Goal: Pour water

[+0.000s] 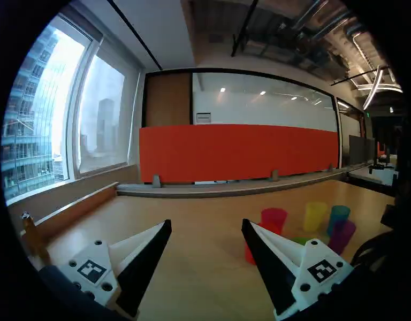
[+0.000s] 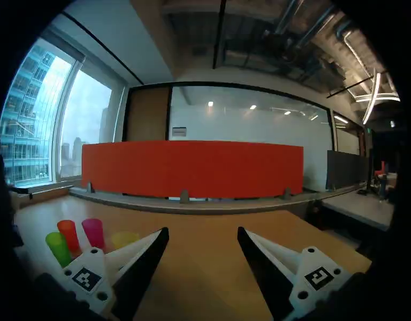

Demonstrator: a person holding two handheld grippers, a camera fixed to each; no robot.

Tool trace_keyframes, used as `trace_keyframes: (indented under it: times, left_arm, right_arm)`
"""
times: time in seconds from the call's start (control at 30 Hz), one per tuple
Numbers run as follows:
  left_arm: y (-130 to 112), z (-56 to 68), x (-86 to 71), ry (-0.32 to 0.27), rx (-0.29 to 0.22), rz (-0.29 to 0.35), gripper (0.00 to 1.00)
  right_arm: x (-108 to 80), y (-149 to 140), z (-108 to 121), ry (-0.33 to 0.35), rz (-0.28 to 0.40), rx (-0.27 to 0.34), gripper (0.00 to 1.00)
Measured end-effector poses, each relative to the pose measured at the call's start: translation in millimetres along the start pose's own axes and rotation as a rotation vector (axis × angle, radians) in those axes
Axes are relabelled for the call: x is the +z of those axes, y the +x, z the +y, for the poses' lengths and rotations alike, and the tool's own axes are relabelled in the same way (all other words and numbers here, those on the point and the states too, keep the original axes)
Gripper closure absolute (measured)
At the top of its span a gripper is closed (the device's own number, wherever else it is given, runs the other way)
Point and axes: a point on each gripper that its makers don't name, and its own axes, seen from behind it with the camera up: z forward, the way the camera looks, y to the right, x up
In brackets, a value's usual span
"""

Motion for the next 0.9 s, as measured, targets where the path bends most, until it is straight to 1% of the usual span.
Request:
trace_keyframes:
  times: [0.17, 0.27, 0.4, 0.63, 0.9]
  left_arm:
    - [19.1, 5.4, 7.1, -0.014, -0.010, -0.008, 0.02]
    - [34.7, 6.5, 10.6, -0.021, -0.024, -0.009, 0.02]
    - [61.8, 9.2, 13.5, -0.041, -0.032, 0.001, 0.02]
    - [108.6, 14.1, 13.1, -0.076, -0.027, 0.020, 0.02]
    - [145.5, 19.8, 14.8, -0.109, -0.012, 0.025, 0.02]
  right_arm:
    - [2.6, 17.0, -3.8, 0.025, -0.015, 0.007, 0.01]
    - [3.8, 31.6, -7.6, 0.045, -0.018, 0.012, 0.01]
    - [6.1, 52.3, -8.4, 0.059, -0.015, 0.016, 0.01]
    - [7.5, 89.6, -6.9, 0.072, -0.005, 0.031, 0.01]
    - [7.0, 125.0, -8.6, 0.102, -0.005, 0.045, 0.01]
